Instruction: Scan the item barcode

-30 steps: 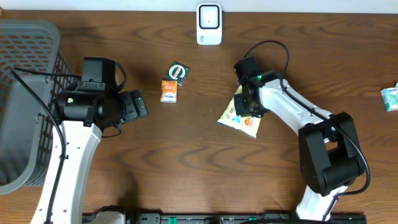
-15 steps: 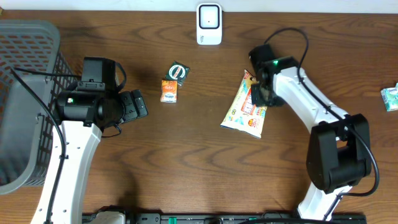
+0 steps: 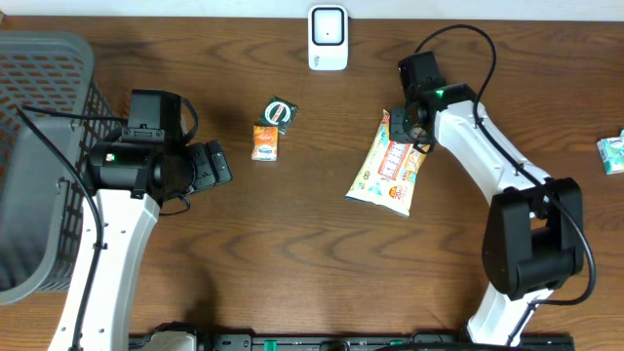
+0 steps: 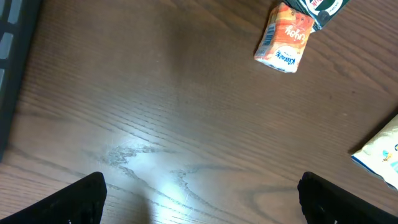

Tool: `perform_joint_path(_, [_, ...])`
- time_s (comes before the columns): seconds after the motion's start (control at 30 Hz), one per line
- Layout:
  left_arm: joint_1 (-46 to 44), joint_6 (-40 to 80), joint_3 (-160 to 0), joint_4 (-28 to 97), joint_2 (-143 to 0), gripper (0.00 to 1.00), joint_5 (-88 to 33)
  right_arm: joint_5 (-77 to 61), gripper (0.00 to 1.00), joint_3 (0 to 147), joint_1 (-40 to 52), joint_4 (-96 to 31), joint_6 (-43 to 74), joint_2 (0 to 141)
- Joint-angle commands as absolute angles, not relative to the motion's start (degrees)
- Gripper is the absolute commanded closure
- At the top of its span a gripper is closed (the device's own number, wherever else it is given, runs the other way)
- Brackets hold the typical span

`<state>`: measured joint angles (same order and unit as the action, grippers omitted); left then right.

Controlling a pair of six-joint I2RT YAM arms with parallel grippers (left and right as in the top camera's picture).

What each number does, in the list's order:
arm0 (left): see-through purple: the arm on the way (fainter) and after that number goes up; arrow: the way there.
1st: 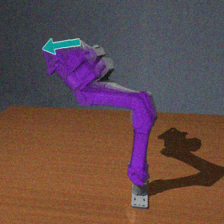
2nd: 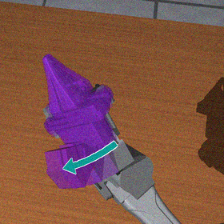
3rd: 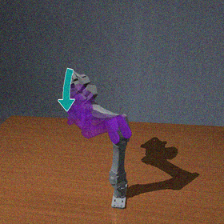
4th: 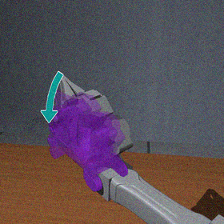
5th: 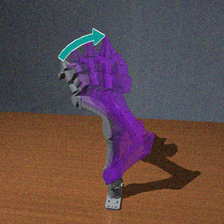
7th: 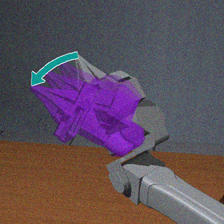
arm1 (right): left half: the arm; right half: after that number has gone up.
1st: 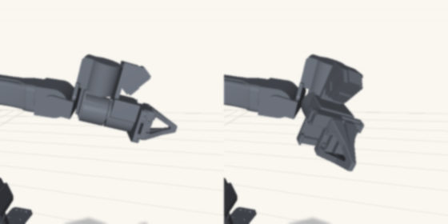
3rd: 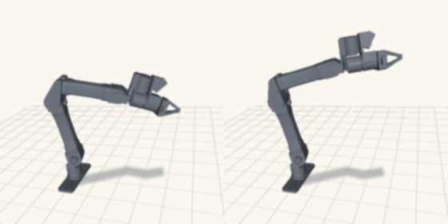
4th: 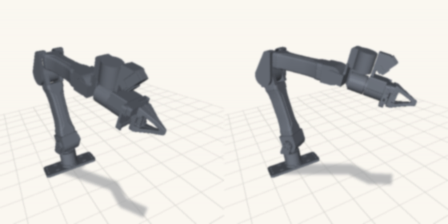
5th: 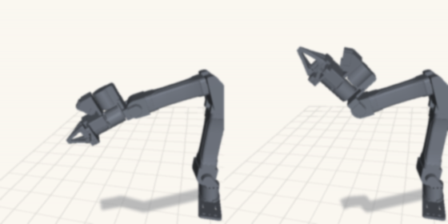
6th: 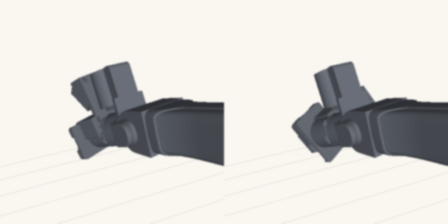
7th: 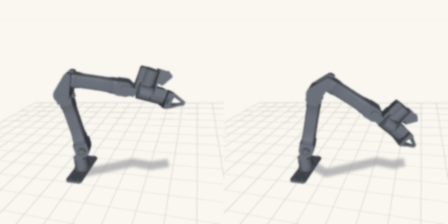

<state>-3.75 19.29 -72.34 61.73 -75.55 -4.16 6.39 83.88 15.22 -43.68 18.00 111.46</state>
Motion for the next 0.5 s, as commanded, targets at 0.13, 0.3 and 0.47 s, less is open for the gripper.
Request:
perform_joint_path(0.13, [-3.44, 19.18, -72.38, 62.04, -75.55, 0.02, -4.01, 4.08, 0.83, 84.58, 15.09, -43.22, 18.41, 120.33])
perform_joint_path(0.3, [-3.44, 19.18, -72.38, 62.04, -75.55, 0.02, -3.99, 0.93, 0.84, 84.58, 15.09, -42.06, 18.41, 124.66])
perform_joint_path(0.47, [-3.44, 19.18, -72.38, 62.04, -75.55, 0.02, -4.01, -1.80, 0.82, 84.88, 15.09, -39.33, 18.39, 124.46])
